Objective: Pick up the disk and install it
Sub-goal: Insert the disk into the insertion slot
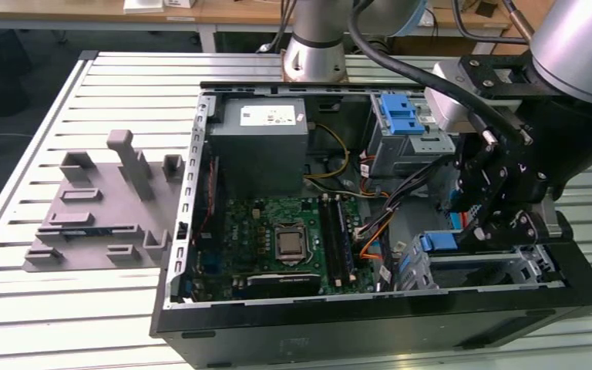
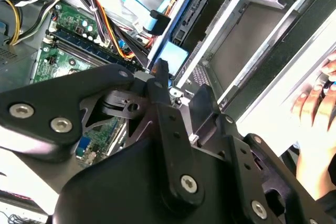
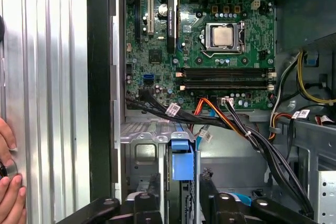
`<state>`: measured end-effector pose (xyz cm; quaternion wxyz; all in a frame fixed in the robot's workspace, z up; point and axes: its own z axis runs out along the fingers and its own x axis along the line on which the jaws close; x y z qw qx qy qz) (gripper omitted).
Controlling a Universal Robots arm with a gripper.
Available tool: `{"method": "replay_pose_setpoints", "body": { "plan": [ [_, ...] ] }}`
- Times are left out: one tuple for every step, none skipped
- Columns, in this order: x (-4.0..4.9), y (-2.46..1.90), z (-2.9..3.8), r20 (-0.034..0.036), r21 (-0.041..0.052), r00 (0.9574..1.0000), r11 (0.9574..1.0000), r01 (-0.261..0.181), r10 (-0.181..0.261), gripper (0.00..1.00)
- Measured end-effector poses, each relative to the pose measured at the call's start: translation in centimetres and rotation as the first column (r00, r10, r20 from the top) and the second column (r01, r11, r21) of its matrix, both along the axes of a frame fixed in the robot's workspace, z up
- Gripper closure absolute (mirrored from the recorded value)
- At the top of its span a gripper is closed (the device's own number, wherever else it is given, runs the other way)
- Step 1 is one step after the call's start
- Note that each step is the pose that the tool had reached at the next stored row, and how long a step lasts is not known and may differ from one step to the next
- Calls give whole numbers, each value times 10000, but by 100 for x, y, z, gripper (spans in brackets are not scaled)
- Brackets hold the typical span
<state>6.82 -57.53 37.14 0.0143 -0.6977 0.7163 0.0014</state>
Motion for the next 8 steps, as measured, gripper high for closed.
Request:
{"method": "replay_pose_setpoints", "body": {
  "plan": [
    [0,0,0,0,0,10000,10000,0,0,64],
    [0,0,0,0,0,10000,10000,0,0,64],
    [0,0,0,0,0,10000,10000,1,-1,70],
    [0,0,0,0,0,10000,10000,0,0,70],
    [0,0,0,0,0,10000,10000,0,0,76],
    [0,0,0,0,-1,10000,10000,1,-1,76],
    [0,0,0,0,-1,10000,10000,0,0,82],
    [0,0,0,0,0,10000,10000,0,0,87]
  ]
}}
